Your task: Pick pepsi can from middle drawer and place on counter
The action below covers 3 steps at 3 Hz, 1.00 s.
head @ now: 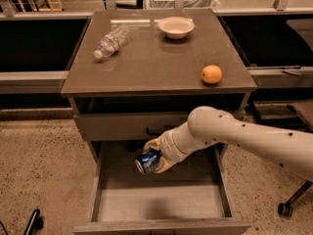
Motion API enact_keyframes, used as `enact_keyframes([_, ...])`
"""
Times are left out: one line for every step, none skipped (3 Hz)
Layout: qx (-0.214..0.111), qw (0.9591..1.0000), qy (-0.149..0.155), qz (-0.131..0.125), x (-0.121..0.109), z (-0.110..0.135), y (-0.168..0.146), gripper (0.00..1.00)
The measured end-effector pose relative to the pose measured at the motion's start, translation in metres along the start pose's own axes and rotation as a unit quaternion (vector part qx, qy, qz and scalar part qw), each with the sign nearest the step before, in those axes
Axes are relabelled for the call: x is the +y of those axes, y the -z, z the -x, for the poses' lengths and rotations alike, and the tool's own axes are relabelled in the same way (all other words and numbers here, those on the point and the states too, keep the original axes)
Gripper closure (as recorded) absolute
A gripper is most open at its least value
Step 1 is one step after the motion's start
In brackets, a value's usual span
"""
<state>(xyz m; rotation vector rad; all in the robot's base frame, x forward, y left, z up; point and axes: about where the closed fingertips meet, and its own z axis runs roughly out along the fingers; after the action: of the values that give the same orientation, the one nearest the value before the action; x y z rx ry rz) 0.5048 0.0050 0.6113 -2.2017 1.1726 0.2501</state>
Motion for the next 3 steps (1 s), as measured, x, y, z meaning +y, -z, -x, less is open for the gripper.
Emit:
enact_keyframes([0.017,0.9995,-0.025,-0.011,-0.013,0.007,0.018,1.0])
enact_keyframes([0.015,0.9995,-0.026,-0.009,-0.011,0.007,0.016,1.0])
enact_keyframes([0.039,0.9992,-0.011,-0.003,-0.033,0.025,0.016,1.0])
